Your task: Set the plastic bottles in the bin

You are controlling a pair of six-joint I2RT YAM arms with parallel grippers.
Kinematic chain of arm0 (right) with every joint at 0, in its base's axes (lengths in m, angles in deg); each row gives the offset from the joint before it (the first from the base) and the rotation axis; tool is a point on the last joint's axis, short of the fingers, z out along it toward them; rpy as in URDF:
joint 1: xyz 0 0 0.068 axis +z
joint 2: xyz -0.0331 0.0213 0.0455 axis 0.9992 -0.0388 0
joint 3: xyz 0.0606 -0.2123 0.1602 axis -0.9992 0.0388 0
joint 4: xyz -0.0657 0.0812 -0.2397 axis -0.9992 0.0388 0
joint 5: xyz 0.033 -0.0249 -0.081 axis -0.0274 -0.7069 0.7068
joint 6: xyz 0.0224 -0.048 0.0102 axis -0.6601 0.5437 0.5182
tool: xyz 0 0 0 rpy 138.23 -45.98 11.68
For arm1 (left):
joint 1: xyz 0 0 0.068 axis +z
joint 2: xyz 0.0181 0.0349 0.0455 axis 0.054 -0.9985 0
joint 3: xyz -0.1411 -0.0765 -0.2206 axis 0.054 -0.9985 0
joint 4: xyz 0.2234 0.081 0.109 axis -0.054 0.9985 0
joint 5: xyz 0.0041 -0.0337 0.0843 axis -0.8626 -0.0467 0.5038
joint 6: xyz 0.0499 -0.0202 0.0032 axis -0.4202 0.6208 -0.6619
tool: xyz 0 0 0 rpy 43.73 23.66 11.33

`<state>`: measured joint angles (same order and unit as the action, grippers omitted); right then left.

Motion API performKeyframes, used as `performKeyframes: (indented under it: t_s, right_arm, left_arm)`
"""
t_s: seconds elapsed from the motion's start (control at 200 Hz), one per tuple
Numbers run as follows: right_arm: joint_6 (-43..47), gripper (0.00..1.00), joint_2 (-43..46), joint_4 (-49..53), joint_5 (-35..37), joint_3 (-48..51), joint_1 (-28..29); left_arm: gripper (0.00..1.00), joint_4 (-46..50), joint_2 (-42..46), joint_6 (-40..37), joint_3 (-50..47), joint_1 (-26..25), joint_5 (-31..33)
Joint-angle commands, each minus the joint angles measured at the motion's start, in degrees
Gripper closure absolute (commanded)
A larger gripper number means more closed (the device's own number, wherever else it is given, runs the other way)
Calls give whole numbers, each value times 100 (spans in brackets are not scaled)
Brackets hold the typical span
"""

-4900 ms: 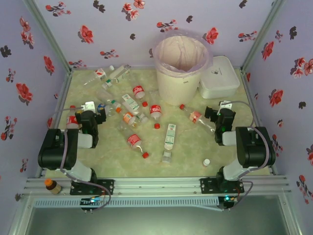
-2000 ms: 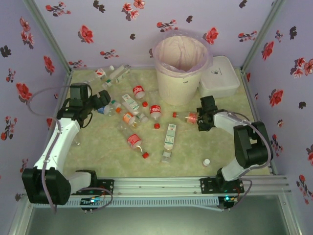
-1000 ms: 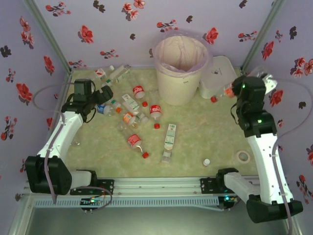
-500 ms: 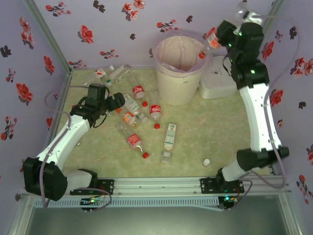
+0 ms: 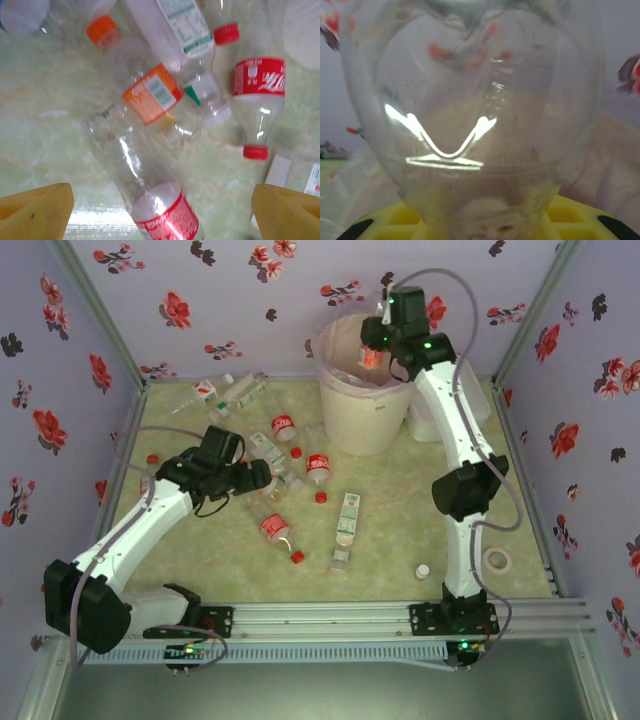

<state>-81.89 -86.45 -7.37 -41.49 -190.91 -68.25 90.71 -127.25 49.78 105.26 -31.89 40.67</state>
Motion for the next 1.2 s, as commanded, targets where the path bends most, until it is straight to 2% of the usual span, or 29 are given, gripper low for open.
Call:
performKeyframes:
  t_s: [0.0, 0.145, 0.415, 0.455, 0.62, 0.765, 1.01, 1.195]
  right_arm:
    - [313, 93, -162, 219, 49, -173, 25]
    - [377, 91, -507, 347, 120, -164, 51]
    - [378, 87, -975, 641, 171, -153, 52]
    - [378, 82, -1002, 673, 149, -146, 58]
    - [493, 41, -1008, 690, 261, -105, 53]
    - [622, 20, -873, 758, 342, -205, 52]
    - [761, 1, -296, 899, 158, -472, 54]
    - [366, 0, 600, 1104, 196, -522, 53]
  left_arm:
    - [8, 651, -142, -122, 198, -246, -311]
    - [8, 869, -173, 73, 47, -625, -339]
    - [7, 693, -298, 624, -228, -1221, -342]
    - [7, 656, -338, 696, -249, -1295, -342]
    - [4, 498, -530, 874, -327, -1568, -366]
    - [2, 324, -642, 995, -500, -1651, -501]
    - [0, 76, -704, 1178, -852, -1690, -621]
    - [0, -544, -682, 1435, -1279, -1699, -613]
